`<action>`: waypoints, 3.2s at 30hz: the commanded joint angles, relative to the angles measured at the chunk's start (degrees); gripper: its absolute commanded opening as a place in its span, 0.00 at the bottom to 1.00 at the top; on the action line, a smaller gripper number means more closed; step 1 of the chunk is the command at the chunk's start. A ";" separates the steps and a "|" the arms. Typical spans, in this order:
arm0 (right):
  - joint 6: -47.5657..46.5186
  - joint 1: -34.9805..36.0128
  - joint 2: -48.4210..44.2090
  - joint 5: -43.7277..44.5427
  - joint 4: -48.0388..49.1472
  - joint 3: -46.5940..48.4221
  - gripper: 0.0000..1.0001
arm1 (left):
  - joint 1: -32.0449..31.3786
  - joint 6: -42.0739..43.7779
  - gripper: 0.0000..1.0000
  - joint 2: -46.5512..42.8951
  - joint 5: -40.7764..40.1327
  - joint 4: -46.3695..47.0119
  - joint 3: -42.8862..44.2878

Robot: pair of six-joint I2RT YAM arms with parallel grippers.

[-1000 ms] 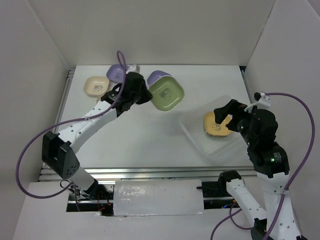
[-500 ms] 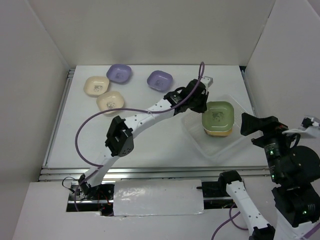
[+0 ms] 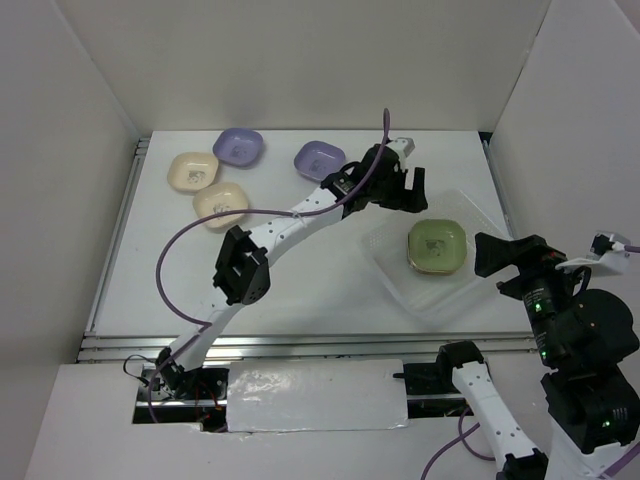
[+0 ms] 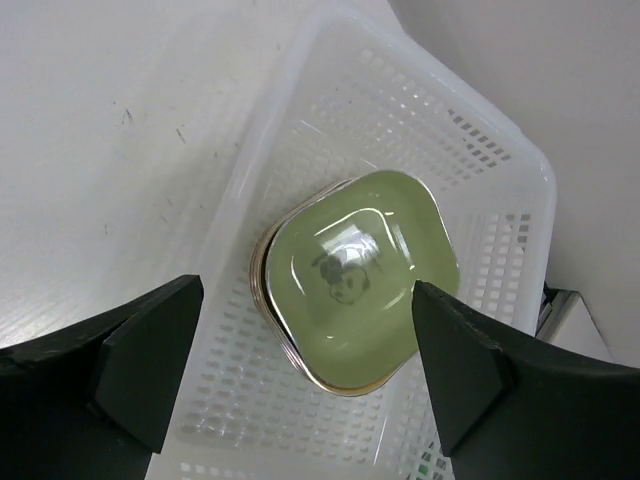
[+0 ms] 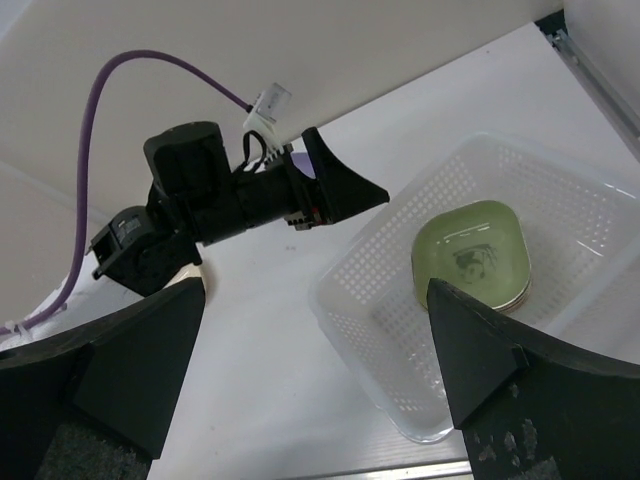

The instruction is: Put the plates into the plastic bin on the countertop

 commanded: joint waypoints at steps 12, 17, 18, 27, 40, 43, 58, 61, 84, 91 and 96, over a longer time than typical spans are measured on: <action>-1.33 -2.21 0.83 -13.40 8.25 -9.66 1.00 | 16.15 -22.38 0.99 -47.62 -31.72 -14.61 -36.43; -0.10 -2.21 2.42 -17.28 13.61 -16.70 1.00 | 41.13 -24.35 0.99 -58.12 -21.75 -9.40 -59.99; 0.16 -2.21 2.68 -18.94 14.14 -17.24 1.00 | 47.79 -23.47 0.99 -58.12 -16.84 -7.62 -61.52; 0.86 -1.51 3.13 -21.33 17.22 -20.06 1.00 | 59.19 -17.40 0.99 -37.32 -7.21 -4.53 -55.21; 0.60 -0.81 2.16 -21.60 17.57 -19.71 1.00 | 55.15 -17.04 0.71 -22.79 -9.32 -3.04 -52.57; 0.51 -0.81 1.98 -21.07 16.96 -19.18 1.00 | 54.36 -17.48 0.41 -22.97 -9.24 -2.51 -54.32; 0.43 -0.72 3.29 -15.89 14.32 -14.79 1.00 | 16.86 -15.99 0.00 -52.50 -16.97 2.48 -58.57; 0.51 -0.80 3.83 -12.90 12.22 -11.63 1.00 | 6.31 -15.55 0.00 -49.88 -18.64 4.52 -52.42; -0.54 -0.72 0.05 -1.47 2.28 0.42 1.00 | -7.96 -21.00 0.76 -3.81 -18.82 -3.91 -7.05; -0.45 -0.72 0.40 -3.31 4.29 -0.90 1.00 | -9.54 -16.61 0.99 -15.36 -21.53 -3.12 -11.78; -0.89 -0.63 -0.04 -9.45 9.21 -6.25 1.00 | -1.06 -20.46 0.99 -35.48 -34.36 -8.74 -26.62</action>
